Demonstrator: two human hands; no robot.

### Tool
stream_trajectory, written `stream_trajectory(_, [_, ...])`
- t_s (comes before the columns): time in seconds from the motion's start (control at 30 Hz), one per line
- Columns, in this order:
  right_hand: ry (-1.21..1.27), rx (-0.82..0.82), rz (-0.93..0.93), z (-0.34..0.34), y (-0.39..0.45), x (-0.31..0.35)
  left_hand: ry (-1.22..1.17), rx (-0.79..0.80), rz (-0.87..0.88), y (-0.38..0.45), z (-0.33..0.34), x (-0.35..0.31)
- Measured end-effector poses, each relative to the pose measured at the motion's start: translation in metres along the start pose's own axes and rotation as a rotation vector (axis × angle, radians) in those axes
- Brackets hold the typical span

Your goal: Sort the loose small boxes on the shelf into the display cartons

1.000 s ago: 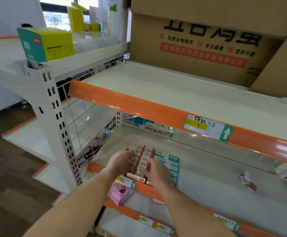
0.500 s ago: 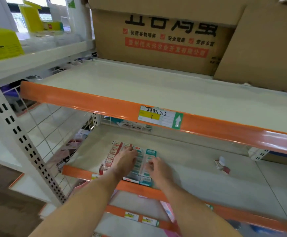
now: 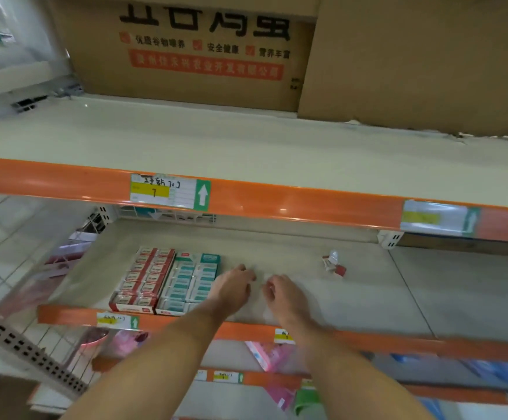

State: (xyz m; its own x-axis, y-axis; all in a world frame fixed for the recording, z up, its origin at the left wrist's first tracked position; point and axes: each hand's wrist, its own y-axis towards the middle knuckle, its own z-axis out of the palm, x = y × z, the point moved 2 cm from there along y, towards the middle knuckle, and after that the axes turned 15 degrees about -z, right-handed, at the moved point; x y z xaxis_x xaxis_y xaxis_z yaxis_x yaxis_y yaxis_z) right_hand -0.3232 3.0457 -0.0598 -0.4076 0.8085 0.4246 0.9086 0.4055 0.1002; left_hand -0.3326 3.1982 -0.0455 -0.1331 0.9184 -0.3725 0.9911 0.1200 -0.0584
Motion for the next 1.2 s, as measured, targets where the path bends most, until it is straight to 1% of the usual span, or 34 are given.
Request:
stream_trajectory(0.2, [-0.005, -0.017, 0.059, -0.021, -0.017, -0.043, -0.018, 0.06, 0.049, 0.006, 0.023, -0.047])
stream_trajectory(0.4, [-0.059, -0.007, 0.135, -0.037, -0.036, -0.092, 0.131, 0.133, 0.057, 0.016, 0.049, -0.094])
stream_trajectory(0.53, [-0.134, -0.036, 0.162, -0.053, -0.043, -0.126, 0.187, 0.156, 0.071, 0.02, 0.066, -0.122])
stream_trajectory(0.67, [-0.128, 0.018, 0.134, -0.061, -0.046, -0.155, 0.2, 0.154, 0.087, 0.023, 0.085, -0.148])
stream_trajectory(0.77, [-0.097, 0.048, 0.078, -0.065, -0.045, -0.169, 0.208, 0.167, 0.084, 0.029, 0.096, -0.165])
stream_trajectory(0.93, [-0.055, 0.16, 0.047, -0.065, -0.035, -0.193, 0.243, 0.206, 0.119, 0.04, 0.105, -0.193])
stream_trajectory(1.1, [-0.002, 0.171, -0.004, -0.065, -0.024, -0.202, 0.261, 0.241, 0.099, 0.055, 0.112, -0.208])
stream_trajectory(1.2, [0.038, 0.153, -0.013, -0.064, -0.021, -0.207, 0.229, 0.185, 0.086, 0.059, 0.116, -0.213])
